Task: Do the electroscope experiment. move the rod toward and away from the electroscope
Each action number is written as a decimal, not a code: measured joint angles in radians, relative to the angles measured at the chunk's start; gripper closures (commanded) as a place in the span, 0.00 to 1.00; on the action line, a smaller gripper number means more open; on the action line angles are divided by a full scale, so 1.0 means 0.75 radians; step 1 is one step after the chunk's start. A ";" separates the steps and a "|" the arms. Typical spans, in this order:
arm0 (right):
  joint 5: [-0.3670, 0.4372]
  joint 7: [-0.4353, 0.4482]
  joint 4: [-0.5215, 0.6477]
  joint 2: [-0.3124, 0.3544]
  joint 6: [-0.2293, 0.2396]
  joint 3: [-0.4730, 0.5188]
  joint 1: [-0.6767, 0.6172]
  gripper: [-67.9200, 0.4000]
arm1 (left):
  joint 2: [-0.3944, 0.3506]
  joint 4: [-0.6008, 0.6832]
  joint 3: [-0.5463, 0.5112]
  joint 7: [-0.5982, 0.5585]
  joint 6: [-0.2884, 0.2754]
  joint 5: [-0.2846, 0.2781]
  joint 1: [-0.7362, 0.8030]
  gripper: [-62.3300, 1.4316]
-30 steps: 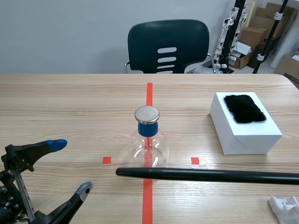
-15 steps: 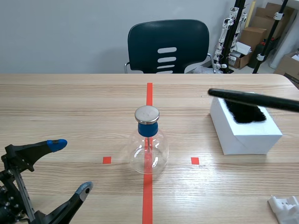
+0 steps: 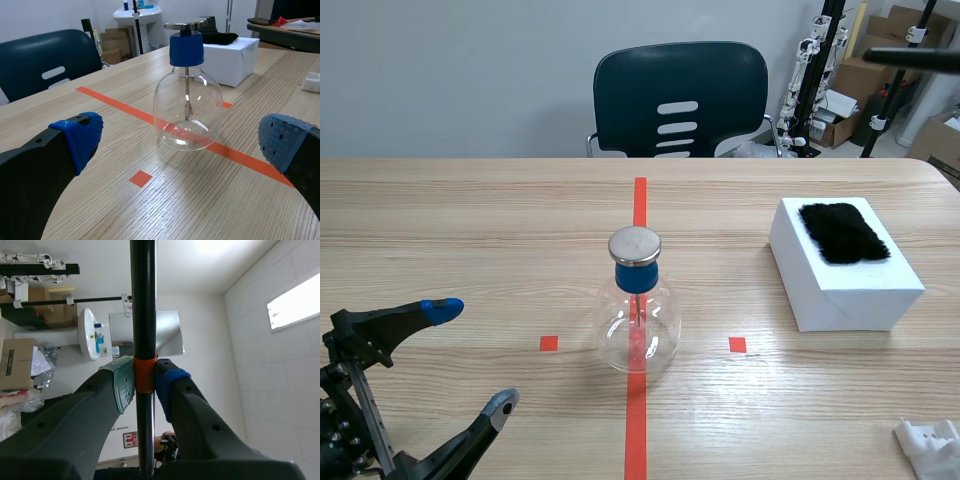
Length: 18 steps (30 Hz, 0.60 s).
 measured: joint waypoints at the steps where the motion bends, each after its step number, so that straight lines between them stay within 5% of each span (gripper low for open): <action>1: -0.013 -0.019 0.000 0.008 0.000 0.000 0.027 0.99 | -0.001 0.000 0.000 0.000 0.000 0.000 0.000 0.00; 9: -0.039 -0.150 0.020 0.154 0.119 -0.049 0.178 0.99 | 0.000 0.000 0.000 0.000 0.000 0.000 0.000 0.00; 12: -0.114 -0.225 0.052 0.214 0.202 -0.105 0.236 0.99 | 0.000 0.000 0.000 0.000 0.000 0.001 0.000 0.00; 18: -0.325 -0.359 0.057 0.287 0.223 -0.338 0.393 0.99 | 0.000 0.000 0.000 0.000 0.000 0.001 0.000 0.00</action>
